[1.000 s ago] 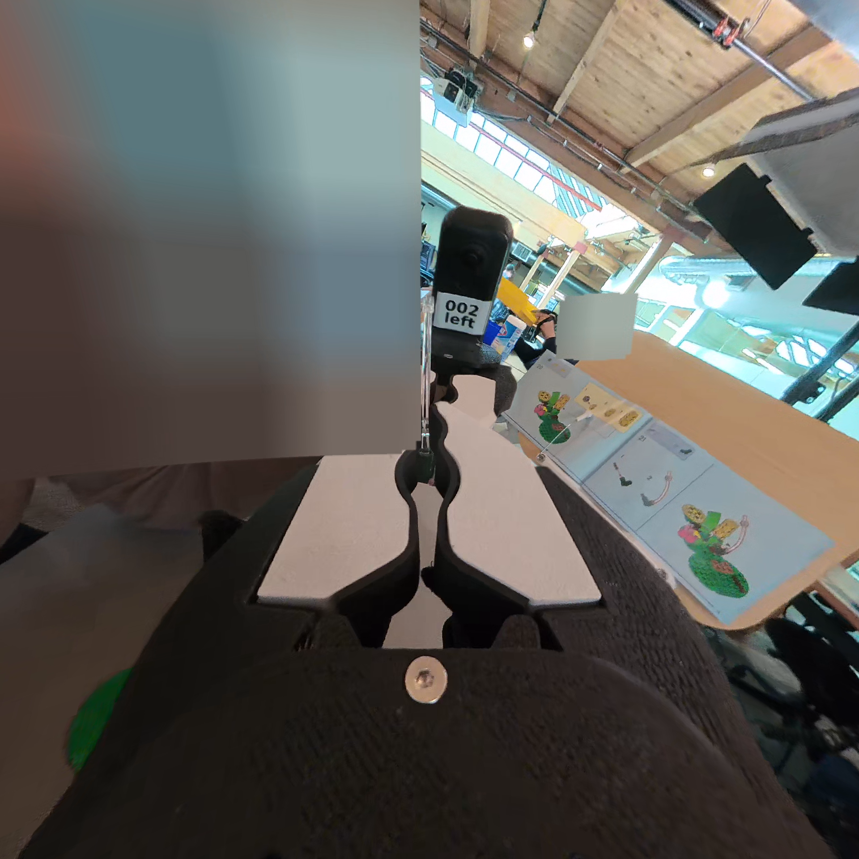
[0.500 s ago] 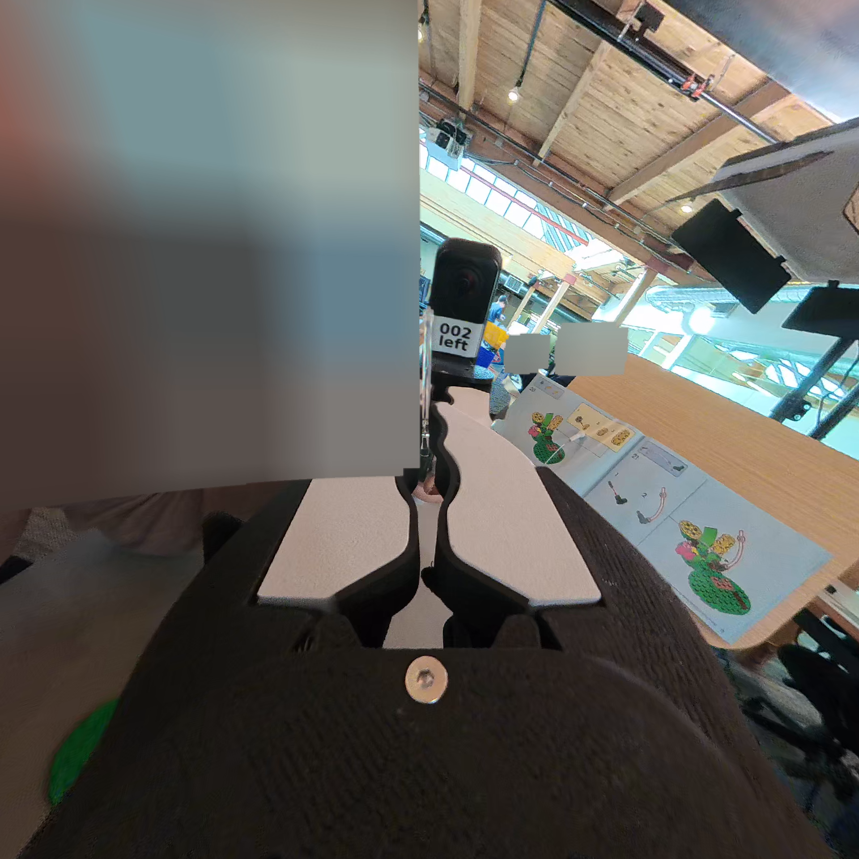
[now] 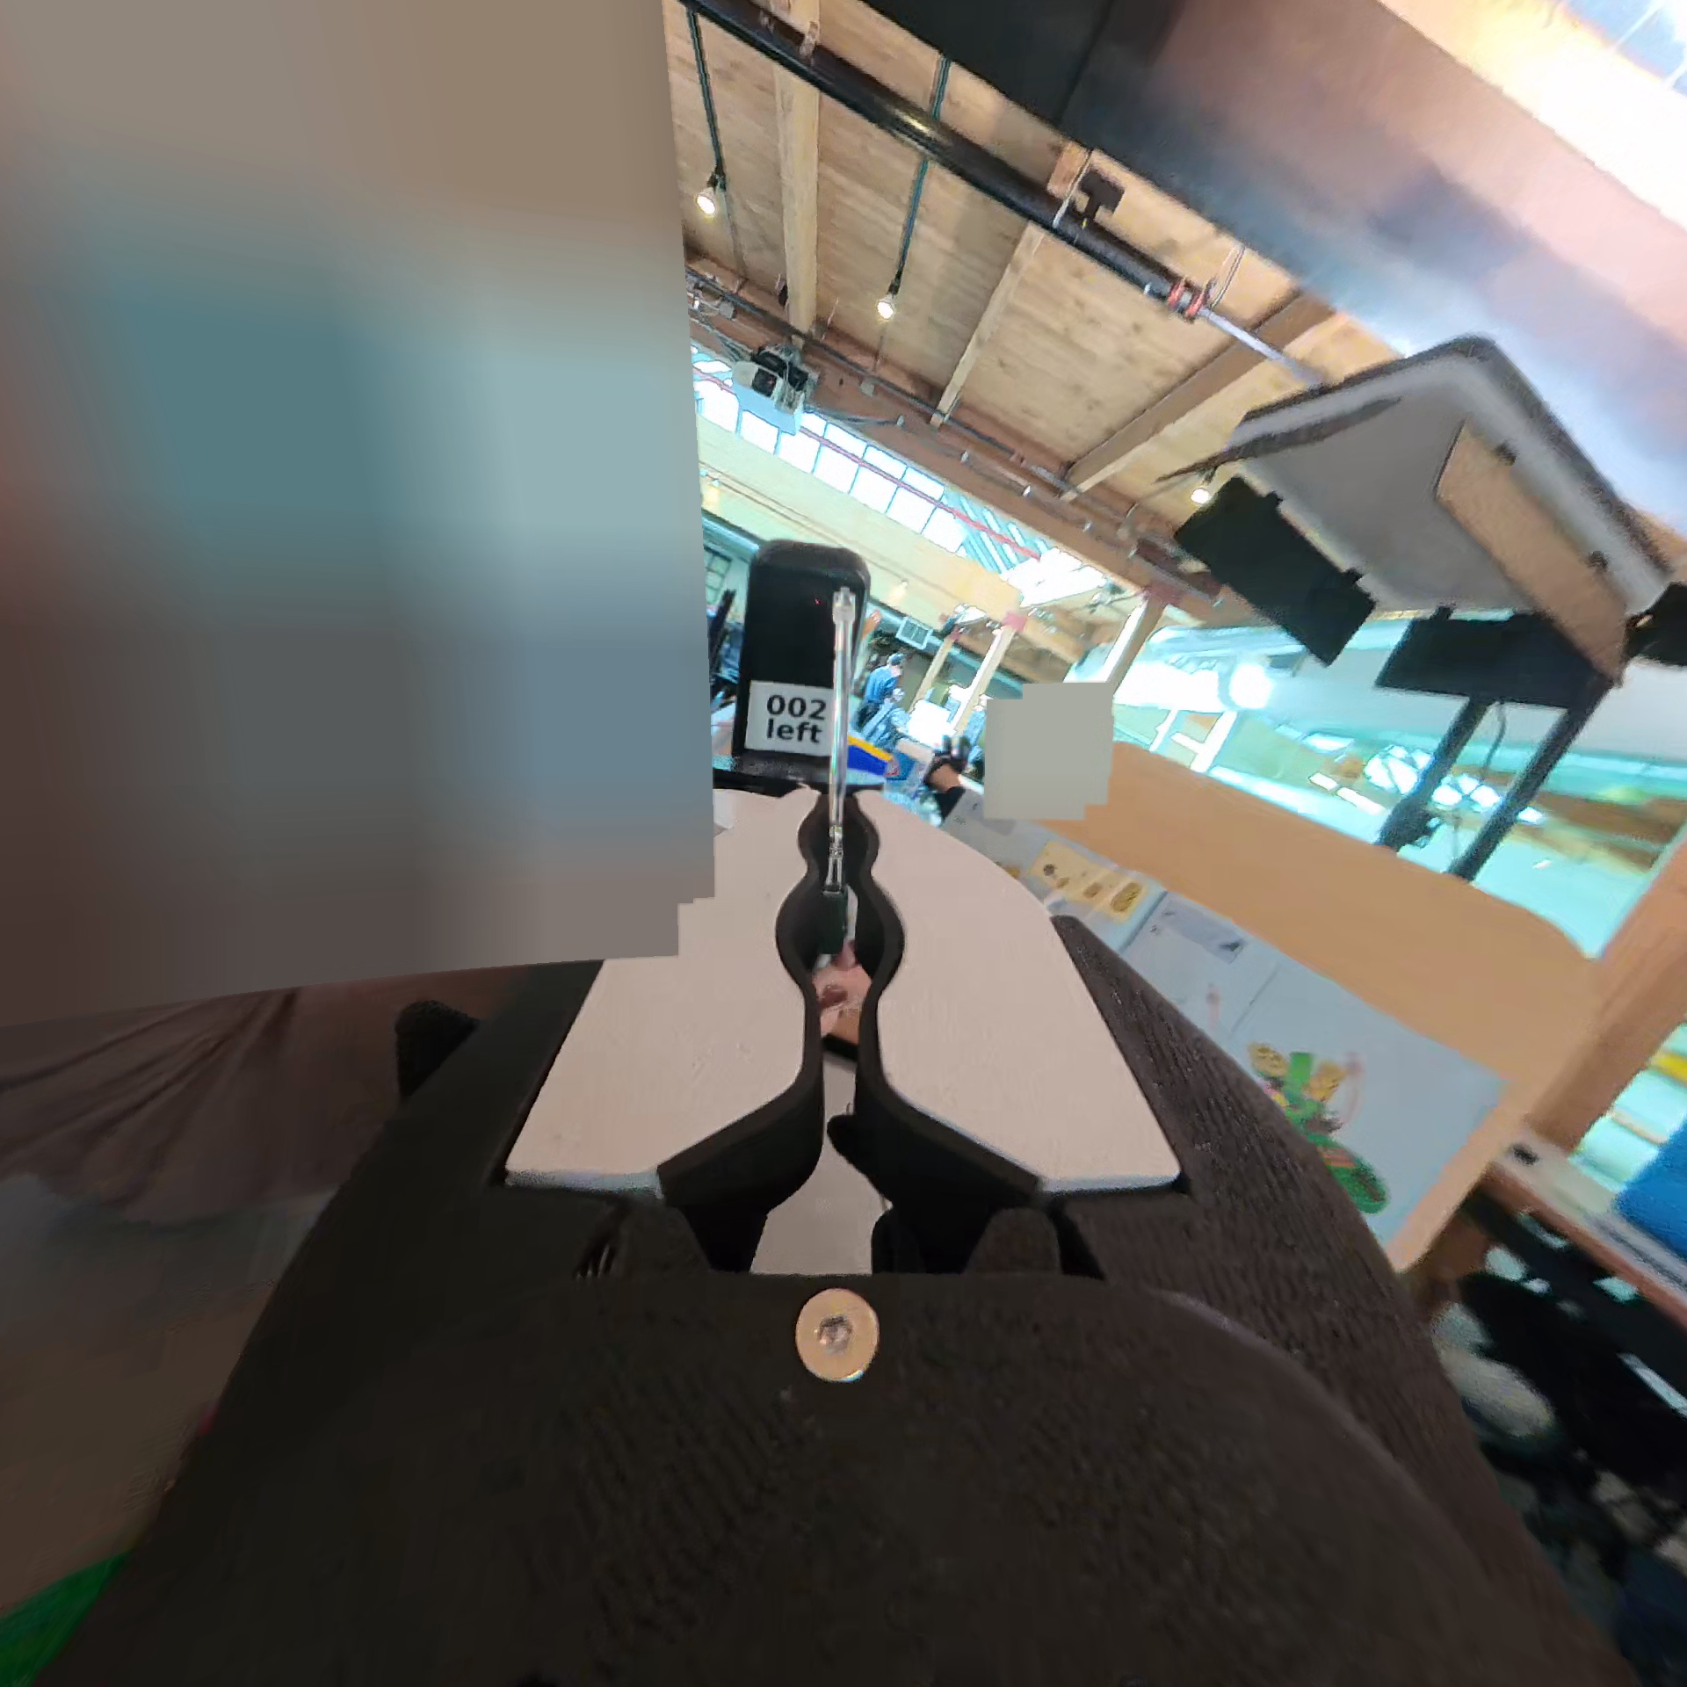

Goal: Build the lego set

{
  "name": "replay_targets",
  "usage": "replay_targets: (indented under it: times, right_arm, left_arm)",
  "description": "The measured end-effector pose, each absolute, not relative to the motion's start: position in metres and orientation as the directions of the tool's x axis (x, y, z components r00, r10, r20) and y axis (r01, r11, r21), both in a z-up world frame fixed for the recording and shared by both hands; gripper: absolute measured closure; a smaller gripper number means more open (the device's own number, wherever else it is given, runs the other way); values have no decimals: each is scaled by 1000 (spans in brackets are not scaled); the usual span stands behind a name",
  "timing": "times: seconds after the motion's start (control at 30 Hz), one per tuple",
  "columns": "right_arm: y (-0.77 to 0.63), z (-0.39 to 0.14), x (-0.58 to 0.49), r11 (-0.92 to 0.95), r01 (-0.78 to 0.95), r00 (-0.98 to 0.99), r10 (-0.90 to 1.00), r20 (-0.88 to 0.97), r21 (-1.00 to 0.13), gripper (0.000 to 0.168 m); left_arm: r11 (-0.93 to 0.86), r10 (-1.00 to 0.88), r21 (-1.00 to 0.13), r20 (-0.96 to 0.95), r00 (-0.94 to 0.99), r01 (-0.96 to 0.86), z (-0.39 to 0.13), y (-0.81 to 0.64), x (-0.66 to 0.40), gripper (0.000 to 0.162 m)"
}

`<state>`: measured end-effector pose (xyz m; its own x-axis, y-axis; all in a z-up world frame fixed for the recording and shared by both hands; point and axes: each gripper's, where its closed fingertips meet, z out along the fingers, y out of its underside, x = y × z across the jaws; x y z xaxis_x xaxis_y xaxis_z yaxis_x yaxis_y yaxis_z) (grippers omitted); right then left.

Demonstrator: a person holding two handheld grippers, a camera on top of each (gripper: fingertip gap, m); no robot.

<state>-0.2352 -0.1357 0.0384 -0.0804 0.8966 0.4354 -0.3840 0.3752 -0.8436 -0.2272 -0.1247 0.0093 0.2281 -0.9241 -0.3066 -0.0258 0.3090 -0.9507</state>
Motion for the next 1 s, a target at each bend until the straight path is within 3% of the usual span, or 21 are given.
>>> replay_targets:
  times: [0.03, 0.4, 0.5, 0.6, 0.8, 1.0]
  right_arm:
    - [-135, 39, -233, 402, -394, -59, 886, 459, -827, 168]
    - [-137, 36, -222, 521, -373, -4, 827, 563, -768, 168]
    - [-122, 15, -235, 574, -210, 11, 811, 585, -791, 167]
    - [-126, 27, -239, 474, -339, -9, 862, 506, -813, 168]
    - [-102, 16, -249, 427, -260, 32, 900, 435, -866, 168]
    - [-94, 24, -239, 409, -257, 87, 912, 401, -875, 168]
  left_arm:
    - [296, -932, -955, -290, 220, -3, 11, -124, -226, 156]
    - [243, -959, -969, -235, 157, 39, 11, -128, -215, 157]
    - [236, -972, -947, -228, 62, 218, 36, -150, -226, 161]
    - [263, -955, -962, -249, 160, 73, 21, -138, -230, 162]
    - [264, -905, -964, -246, 348, 6, 14, -109, -259, 162]
    - [318, -718, -947, -274, 640, -49, 27, -86, -311, 162]
